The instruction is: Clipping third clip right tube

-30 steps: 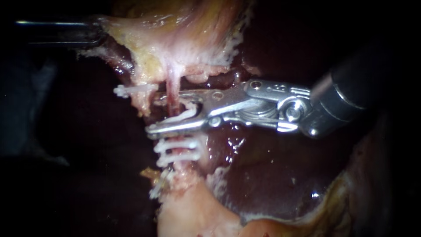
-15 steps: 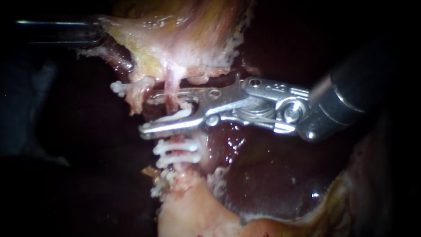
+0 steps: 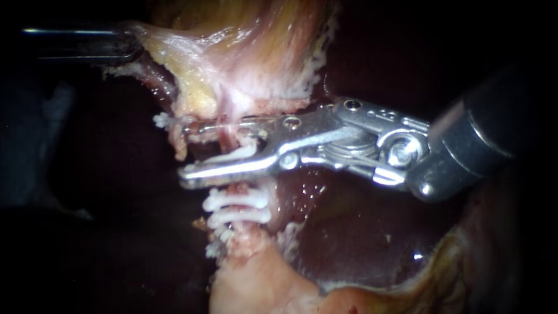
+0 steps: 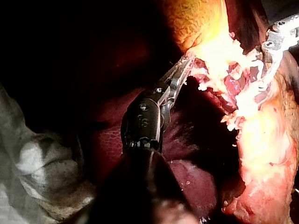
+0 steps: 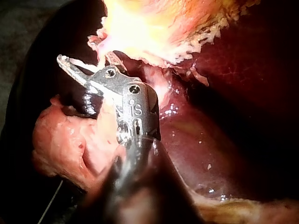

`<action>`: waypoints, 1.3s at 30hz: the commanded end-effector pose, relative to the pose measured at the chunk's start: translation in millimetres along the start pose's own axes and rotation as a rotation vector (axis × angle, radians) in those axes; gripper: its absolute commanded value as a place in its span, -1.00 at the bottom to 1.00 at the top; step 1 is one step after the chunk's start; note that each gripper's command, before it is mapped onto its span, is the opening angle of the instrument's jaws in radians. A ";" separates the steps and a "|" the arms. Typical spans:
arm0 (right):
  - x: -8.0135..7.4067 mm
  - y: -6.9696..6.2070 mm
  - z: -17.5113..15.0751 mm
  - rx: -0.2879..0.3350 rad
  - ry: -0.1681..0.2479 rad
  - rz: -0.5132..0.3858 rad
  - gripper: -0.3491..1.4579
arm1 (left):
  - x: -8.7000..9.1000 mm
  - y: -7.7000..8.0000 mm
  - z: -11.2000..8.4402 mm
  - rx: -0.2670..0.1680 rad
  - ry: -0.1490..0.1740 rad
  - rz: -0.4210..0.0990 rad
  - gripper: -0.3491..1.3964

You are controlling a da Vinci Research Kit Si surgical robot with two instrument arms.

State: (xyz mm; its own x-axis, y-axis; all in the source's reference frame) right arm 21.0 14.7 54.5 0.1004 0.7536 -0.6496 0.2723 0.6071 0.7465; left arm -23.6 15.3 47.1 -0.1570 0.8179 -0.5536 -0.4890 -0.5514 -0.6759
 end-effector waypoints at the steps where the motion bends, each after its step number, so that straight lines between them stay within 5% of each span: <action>1: 0.0 0.1 0.0 -0.006 0.001 0.006 -0.19 | 0.0 0.0 0.0 0.000 0.000 0.000 -1.00; 14: -0.1 0.6 -0.5 -0.028 0.009 0.059 -0.51 | 0.0 0.0 0.0 0.000 0.000 0.000 -1.00; 25: -0.3 1.2 -1.7 -0.042 0.015 0.112 -1.00 | 0.0 0.0 0.0 0.000 0.000 0.000 -1.00; 29: -0.7 1.6 -2.3 -0.041 0.018 0.211 -1.00 | 0.0 0.0 0.0 0.000 0.000 0.000 -1.00; 39: -1.1 1.6 -2.4 -0.042 -0.017 0.216 -1.00 | 0.0 0.0 0.0 0.000 0.000 0.000 -1.00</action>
State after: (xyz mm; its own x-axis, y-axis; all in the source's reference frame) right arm 18.9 15.5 56.7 0.1692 0.8636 -0.4750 0.2033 0.4410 0.8742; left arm -23.6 15.4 47.1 -0.1567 0.8179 -0.5537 -0.4891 -0.5513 -0.6759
